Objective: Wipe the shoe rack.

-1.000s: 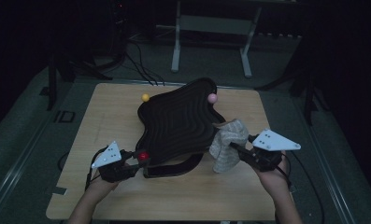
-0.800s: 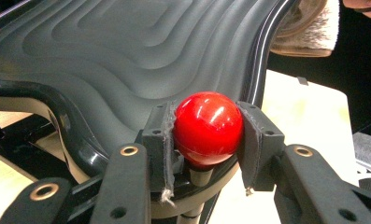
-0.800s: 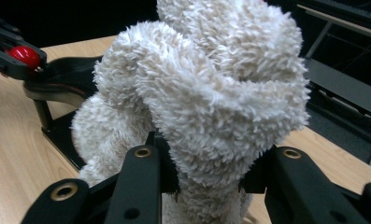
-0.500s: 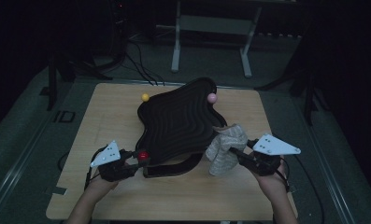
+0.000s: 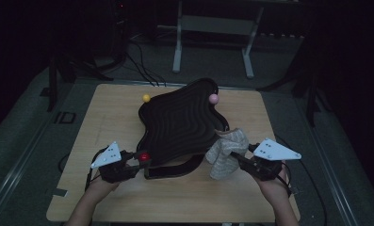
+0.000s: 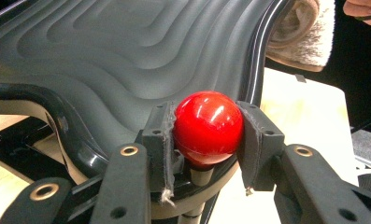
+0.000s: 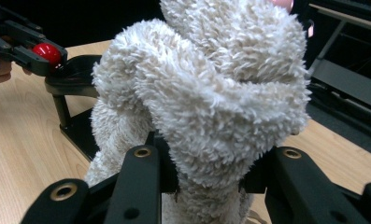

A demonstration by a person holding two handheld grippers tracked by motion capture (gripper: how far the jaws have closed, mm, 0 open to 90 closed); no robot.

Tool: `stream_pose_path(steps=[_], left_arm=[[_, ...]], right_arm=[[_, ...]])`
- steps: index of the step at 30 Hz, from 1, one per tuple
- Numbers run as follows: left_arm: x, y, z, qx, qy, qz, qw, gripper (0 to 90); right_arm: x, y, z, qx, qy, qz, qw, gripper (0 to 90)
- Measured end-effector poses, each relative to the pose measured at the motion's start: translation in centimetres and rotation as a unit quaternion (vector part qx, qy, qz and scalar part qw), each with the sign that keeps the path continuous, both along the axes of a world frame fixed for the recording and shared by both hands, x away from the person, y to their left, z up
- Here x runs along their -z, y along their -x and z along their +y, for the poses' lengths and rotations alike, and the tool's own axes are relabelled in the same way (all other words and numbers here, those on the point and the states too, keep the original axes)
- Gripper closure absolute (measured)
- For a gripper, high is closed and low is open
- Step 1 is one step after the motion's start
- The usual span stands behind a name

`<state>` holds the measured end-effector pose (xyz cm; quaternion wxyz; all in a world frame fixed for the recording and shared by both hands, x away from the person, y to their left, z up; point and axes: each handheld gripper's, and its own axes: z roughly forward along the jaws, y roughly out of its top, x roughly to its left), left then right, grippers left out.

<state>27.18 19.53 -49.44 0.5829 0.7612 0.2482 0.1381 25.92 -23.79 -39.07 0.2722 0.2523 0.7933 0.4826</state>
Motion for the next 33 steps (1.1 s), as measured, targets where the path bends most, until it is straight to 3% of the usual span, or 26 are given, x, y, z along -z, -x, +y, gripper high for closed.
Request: stream_pose_path(steps=[4,7,11,15,18,23,27,30,33], left_arm=[[0.0,0.0,0.0,0.000,0.000,0.000,1.0000,59.9],[0.0,0.0,0.0,0.000,0.000,0.001,1.0000,59.9],[-0.1,0.0,0.0,0.001,-0.002,0.003,1.0000,59.9],[-0.2,-0.2,0.1,0.005,-0.006,0.004,1.0000,59.9],[-0.1,-0.2,0.2,0.006,-0.004,0.003,1.0000,59.9],[0.0,-0.2,0.2,0.008,-0.001,0.003,1.0000,59.9],[-0.1,-0.3,0.2,0.010,-0.003,0.003,0.9999,60.0],[-0.1,-0.3,0.2,0.011,-0.004,0.004,0.9999,59.9],[-0.1,-0.3,0.2,0.012,-0.003,0.003,0.9999,60.0]], right_arm=[[-0.9,1.1,0.9,-0.043,-0.011,-0.011,0.9989,66.4],[-0.5,1.2,1.3,-0.028,0.007,-0.030,0.9991,66.3],[-0.4,0.2,0.7,0.002,0.010,-0.032,0.9994,66.3],[-0.2,0.3,1.5,-0.020,0.028,-0.019,0.9992,66.5],[0.0,0.7,2.2,-0.029,0.061,-0.029,0.9973,66.4],[-0.8,0.7,1.8,-0.010,0.046,-0.048,0.9978,66.3],[0.3,0.8,2.6,-0.028,0.062,-0.036,0.9970,66.4],[-0.1,1.0,2.7,-0.033,0.069,-0.039,0.9963,66.4],[-0.8,0.9,2.4,-0.029,0.048,-0.041,0.9975,66.4]])
